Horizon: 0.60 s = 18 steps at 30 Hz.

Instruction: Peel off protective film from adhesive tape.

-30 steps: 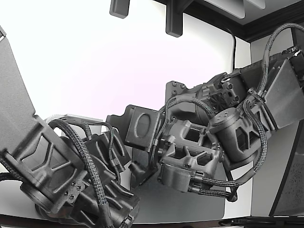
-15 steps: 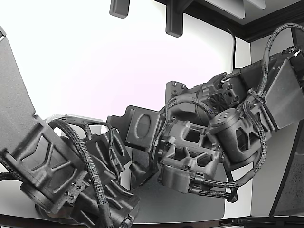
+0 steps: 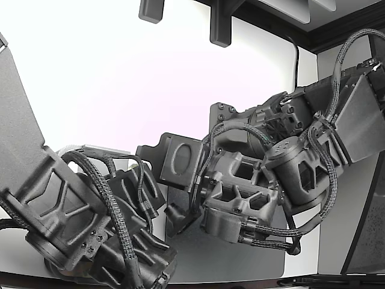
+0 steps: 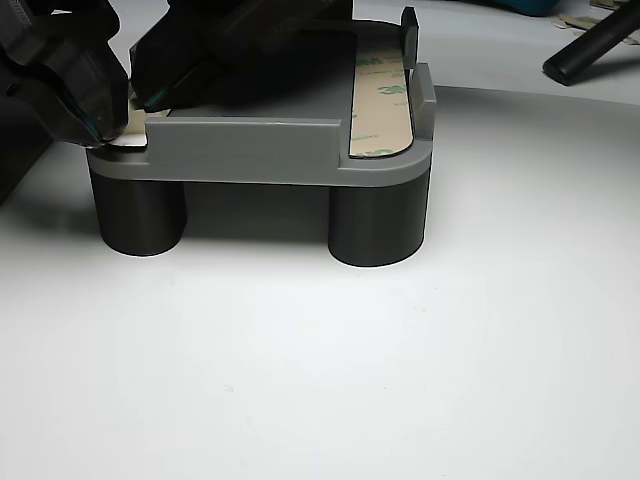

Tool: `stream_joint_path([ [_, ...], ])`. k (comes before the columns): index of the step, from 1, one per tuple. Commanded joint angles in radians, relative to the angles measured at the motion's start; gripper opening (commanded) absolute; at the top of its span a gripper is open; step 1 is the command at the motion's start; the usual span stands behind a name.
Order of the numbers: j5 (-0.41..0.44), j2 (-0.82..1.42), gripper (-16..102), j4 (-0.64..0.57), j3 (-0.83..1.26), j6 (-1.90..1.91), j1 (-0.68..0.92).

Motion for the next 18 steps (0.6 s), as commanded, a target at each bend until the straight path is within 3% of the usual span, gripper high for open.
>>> stream_joint_path([
  [1,0.003,0.017,-10,-0.002,-0.031,0.005,-0.006],
  [18,-0.005,0.034,-10,0.002,-0.017,0.003,-0.003],
])
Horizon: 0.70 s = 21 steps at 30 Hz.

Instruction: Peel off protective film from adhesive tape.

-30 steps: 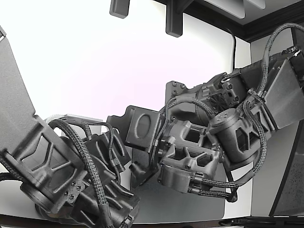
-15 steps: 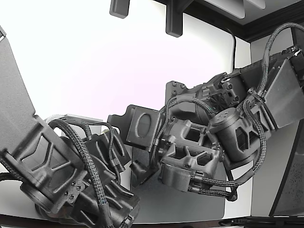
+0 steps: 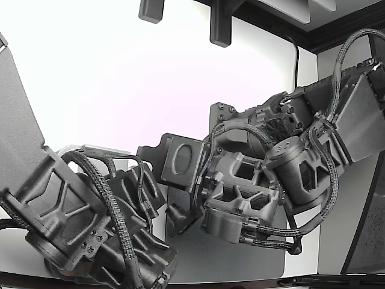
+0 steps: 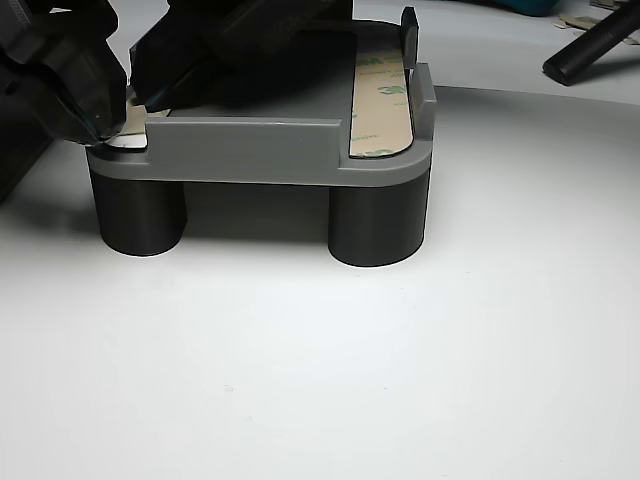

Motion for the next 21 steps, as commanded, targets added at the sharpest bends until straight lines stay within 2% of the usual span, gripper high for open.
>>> stream_joint_path([
  [1,0.0,0.028,-10,-0.006,-0.017,-0.002,-0.006],
  [21,0.002,0.009,-10,0.005,-0.043,0.002,-0.003],
])
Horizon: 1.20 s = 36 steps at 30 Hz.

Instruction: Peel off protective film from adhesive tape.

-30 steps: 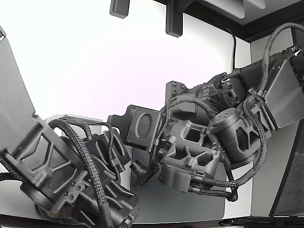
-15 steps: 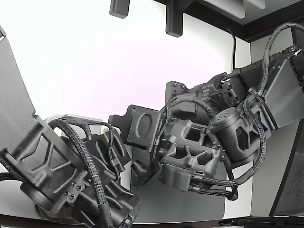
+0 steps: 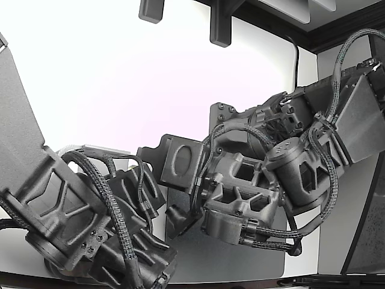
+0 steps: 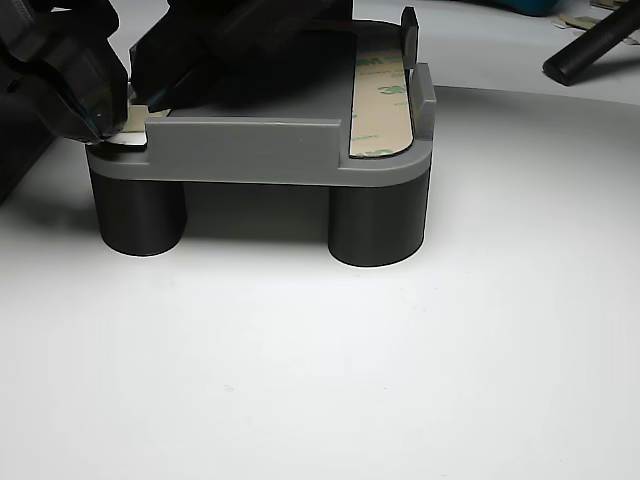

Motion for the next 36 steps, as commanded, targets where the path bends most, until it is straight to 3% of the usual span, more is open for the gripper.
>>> stream_joint_path([
  [1,0.003,0.015,-10,-0.002,-0.034,0.003,-0.006],
  [36,0.037,-0.014,-10,-0.071,0.008,0.021,0.021],
])
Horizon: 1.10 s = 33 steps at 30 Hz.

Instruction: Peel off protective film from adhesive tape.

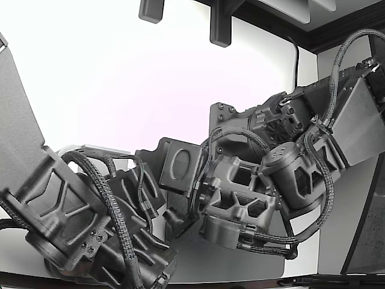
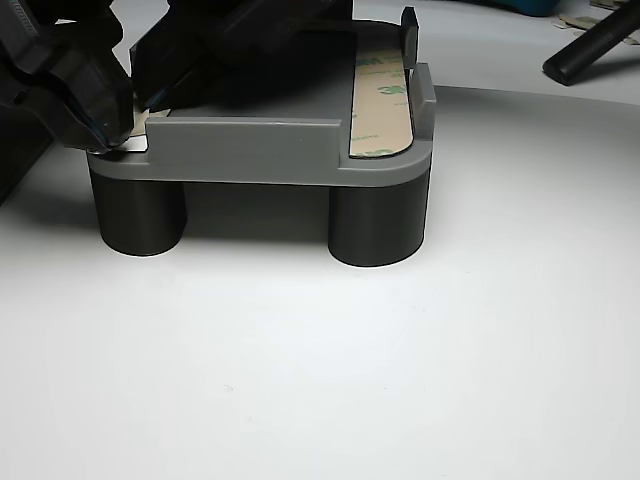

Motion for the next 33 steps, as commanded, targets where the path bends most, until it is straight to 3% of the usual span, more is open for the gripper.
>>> stream_joint_path([
  [1,0.005,0.015,-10,-0.011,-0.015,-0.003,-0.008],
  [23,0.018,0.008,-10,-0.06,-0.009,-0.044,-0.017],
  [33,0.0,0.025,-10,-0.017,-0.009,-0.009,-0.018],
])
